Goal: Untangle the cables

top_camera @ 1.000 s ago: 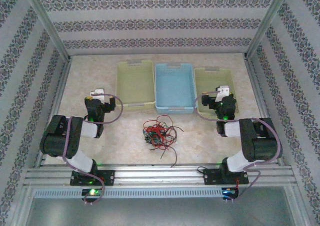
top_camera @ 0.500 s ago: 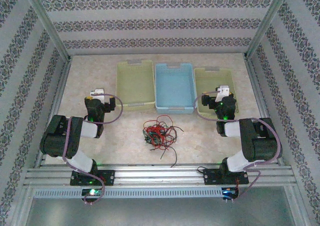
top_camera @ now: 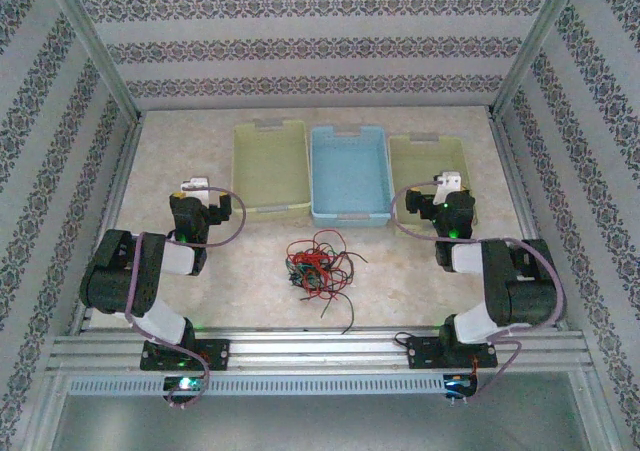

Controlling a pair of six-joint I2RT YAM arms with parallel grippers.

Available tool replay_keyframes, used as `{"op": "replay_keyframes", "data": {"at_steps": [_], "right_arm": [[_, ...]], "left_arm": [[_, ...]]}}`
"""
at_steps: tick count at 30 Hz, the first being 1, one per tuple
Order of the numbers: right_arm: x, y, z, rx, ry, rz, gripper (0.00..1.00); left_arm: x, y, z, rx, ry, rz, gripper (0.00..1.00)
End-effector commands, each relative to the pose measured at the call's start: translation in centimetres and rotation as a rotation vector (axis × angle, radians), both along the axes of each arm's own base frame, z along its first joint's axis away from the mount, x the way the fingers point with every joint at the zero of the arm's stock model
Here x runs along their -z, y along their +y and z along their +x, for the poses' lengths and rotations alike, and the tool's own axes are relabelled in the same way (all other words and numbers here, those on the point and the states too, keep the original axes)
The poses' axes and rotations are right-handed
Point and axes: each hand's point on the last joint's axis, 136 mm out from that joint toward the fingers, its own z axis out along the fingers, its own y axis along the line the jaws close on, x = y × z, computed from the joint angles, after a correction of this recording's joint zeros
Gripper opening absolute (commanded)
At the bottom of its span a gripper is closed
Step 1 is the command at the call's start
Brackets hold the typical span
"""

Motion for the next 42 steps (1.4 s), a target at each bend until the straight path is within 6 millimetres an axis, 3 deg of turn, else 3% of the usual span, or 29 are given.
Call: {"op": "replay_keyframes", "data": {"at_steps": [1, 3, 6, 8, 10, 13, 16, 18, 21, 26, 28, 32, 42], "right_arm": [[-3.9, -0.4, -0.7, 0.08, 0.013, 0.003, 0.98], [-6.1, 0.5, -2.2, 0.072, 0.03, -0.03, 0.98], [-9.4, 1.1, -4.5, 0.115, 0.002, -0.015, 0.98], [-10.9, 1.8, -6.1, 0.101, 0.01, 0.04, 0.96], [-12.2, 4.0, -7.8, 0.021, 0.02, 0.077, 0.94], [-12.2, 8.6, -10.5, -0.16, 0.116, 0.083, 0.92], [-10.0, 13.9, -13.3, -0.357, 0.26, 0.057, 0.89], [-8.0, 17.0, -14.8, -0.46, 0.352, 0.069, 0.75], [-5.2, 19.7, -15.6, -0.509, 0.44, 0.134, 0.51], [-3.3, 22.2, -15.2, -0.535, 0.501, 0.157, 0.45], [-2.7, 22.9, -14.9, -0.551, 0.519, 0.15, 0.42], [-1.8, 24.4, -14.5, -0.595, 0.557, 0.149, 0.32], [1.2, 26.5, -12.3, -0.584, 0.607, 0.134, 0.33]], "left_arm": [[-2.3, 0.2, 0.6, -0.027, 0.045, -0.003, 0.99], [-4.3, 1.5, 0.4, -0.139, 0.166, -0.044, 0.99], [-6.9, 1.9, -0.5, -0.234, 0.148, -0.065, 0.99], [-7.5, 2.1, -2.1, -0.304, 0.122, -0.153, 0.99], [-7.4, 0.7, -3.5, -0.287, 0.153, -0.231, 0.99], [-6.8, -4.5, -5.7, -0.156, 0.217, -0.29, 0.99], [-5.5, -11.7, -7.7, 0.072, 0.279, -0.404, 0.99], [-4.3, -16.3, -9.1, 0.215, 0.334, -0.459, 0.99], [-2.8, -20.7, -10.8, 0.32, 0.383, -0.369, 0.99], [-2.0, -25.5, -12.5, 0.484, 0.458, -0.21, 0.99], [-1.8, -26.3, -13.0, 0.525, 0.486, -0.183, 0.99], [-1.6, -26.2, -13.4, 0.541, 0.505, -0.157, 0.99], [0.8, -25.6, -14.6, 0.548, 0.576, -0.137, 0.95]]}}
